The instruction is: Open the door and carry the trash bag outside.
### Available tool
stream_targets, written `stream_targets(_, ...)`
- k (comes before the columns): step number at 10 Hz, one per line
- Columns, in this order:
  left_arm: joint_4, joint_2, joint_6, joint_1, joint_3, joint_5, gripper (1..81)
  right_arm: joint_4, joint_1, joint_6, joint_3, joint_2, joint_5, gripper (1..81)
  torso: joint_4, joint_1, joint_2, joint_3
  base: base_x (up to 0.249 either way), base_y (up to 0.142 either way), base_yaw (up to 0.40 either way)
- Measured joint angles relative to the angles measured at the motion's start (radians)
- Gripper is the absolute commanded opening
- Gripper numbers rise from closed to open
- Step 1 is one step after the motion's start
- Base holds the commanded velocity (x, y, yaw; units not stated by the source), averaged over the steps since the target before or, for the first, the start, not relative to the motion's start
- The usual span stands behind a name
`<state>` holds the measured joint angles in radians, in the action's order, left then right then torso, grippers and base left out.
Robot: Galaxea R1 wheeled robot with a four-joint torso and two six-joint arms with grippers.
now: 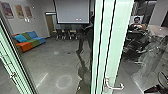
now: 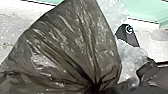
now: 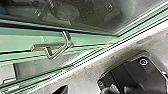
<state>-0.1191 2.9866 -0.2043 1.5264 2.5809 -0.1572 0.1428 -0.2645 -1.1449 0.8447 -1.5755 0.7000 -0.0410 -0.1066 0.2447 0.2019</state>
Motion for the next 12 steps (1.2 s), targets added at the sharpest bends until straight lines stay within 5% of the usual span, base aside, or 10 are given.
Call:
stream_targets(3, 0.0, 0.0, 0.0, -0.001, 0.0, 0.0, 1.0, -0.144, -0.03, -0.159, 0.086, -0.119, -0.012, 81.1, 0.0, 0.0, 0.0, 0.0, 0.0, 0.0, 0.0)
stream_targets(5, 0.0, 0.0, 0.0, -0.001, 0.0, 0.0, 1.0, -0.197, -0.06, -0.21, 0.152, -0.177, -0.079, 81.1, 0.0, -0.001, 0.0, 0.0, 0.0, 0.0, 0.0)
stream_targets(8, 0.0, 0.0, 0.0, -0.002, 0.0, 0.0, 1.0, -0.223, -0.066, -0.306, 0.23, -0.271, -0.16, 81.1, 0.0, -0.001, 0.0, 0.001, 0.0, 0.0, 0.0)
stream_targets(12, 0.0, 0.0, 0.0, -0.002, 0.0, 0.0, 1.0, -0.235, -0.099, -0.396, 0.307, -0.426, -0.182, 81.1, 0.0, -0.001, -0.001, 0.001, 0.0, 0.0, 0.0)
